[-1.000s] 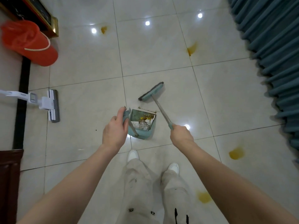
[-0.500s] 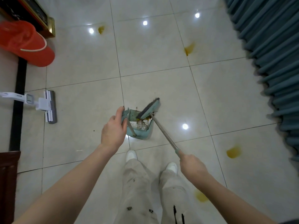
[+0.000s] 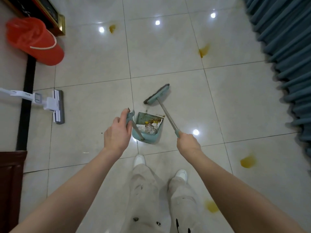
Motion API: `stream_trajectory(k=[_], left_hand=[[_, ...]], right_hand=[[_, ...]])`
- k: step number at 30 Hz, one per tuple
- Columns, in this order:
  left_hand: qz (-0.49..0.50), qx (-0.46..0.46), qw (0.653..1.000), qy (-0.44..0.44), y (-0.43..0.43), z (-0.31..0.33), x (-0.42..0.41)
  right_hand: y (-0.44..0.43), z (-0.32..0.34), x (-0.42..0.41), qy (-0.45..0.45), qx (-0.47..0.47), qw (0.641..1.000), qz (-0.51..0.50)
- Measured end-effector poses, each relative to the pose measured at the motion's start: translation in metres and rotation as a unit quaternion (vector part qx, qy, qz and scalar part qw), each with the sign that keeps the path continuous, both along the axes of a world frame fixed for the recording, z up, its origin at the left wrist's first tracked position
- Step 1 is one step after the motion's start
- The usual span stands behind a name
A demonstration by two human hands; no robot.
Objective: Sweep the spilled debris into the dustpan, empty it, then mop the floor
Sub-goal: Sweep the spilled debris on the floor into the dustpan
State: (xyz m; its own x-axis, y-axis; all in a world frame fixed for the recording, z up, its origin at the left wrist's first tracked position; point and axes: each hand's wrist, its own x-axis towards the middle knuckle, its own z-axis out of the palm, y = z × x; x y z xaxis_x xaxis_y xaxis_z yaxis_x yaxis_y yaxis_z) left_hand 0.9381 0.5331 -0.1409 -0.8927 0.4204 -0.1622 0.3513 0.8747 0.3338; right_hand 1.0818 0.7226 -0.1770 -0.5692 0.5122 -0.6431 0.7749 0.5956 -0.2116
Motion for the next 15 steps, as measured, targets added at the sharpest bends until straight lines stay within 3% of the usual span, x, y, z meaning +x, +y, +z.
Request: stream_trajectory(k=[8,15], left_hand=[[-0.003,0.012,1.0,-0.014,-0.001,-0.002,-0.004],[-0.008,0.058,0.997,-0.052,-0.004,0.0,0.003]], right_hand=[[-0.023,0.008,0.05,-0.066,-0.002,0.992,0.103],[0.012,0.03,0.088,-0.033,0.015,0.998,0.043]])
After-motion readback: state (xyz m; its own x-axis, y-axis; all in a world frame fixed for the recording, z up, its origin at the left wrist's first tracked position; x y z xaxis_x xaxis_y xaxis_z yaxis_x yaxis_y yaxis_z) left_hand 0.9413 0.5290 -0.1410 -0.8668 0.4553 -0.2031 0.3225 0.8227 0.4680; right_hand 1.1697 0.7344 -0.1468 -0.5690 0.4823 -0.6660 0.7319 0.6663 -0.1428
